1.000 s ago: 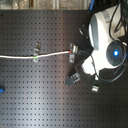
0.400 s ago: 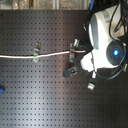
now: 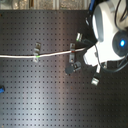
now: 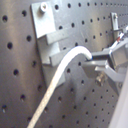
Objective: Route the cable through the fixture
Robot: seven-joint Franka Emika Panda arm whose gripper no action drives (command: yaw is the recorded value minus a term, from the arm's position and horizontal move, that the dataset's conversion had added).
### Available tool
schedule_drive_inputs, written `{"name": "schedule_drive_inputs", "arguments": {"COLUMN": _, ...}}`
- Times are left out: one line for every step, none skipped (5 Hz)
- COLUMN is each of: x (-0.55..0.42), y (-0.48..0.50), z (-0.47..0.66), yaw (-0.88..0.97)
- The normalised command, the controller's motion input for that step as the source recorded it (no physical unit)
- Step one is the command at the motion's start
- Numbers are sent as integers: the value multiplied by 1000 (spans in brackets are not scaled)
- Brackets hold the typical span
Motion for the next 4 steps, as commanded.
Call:
{"name": "schedule_drive_inputs", "arguments": {"x": -192, "y": -95, "z": -308, "yaw": 0}}
{"name": "schedule_drive_inputs", "arguments": {"x": 96, "y": 48, "z": -18, "yaw": 14}}
{"name": "schedule_drive_inputs", "arguments": {"x": 439, "y": -4, "z": 182, "yaw": 320}}
{"name": "schedule_drive_inputs", "arguments": {"x": 256, "y": -31, "z": 282, "yaw": 437}}
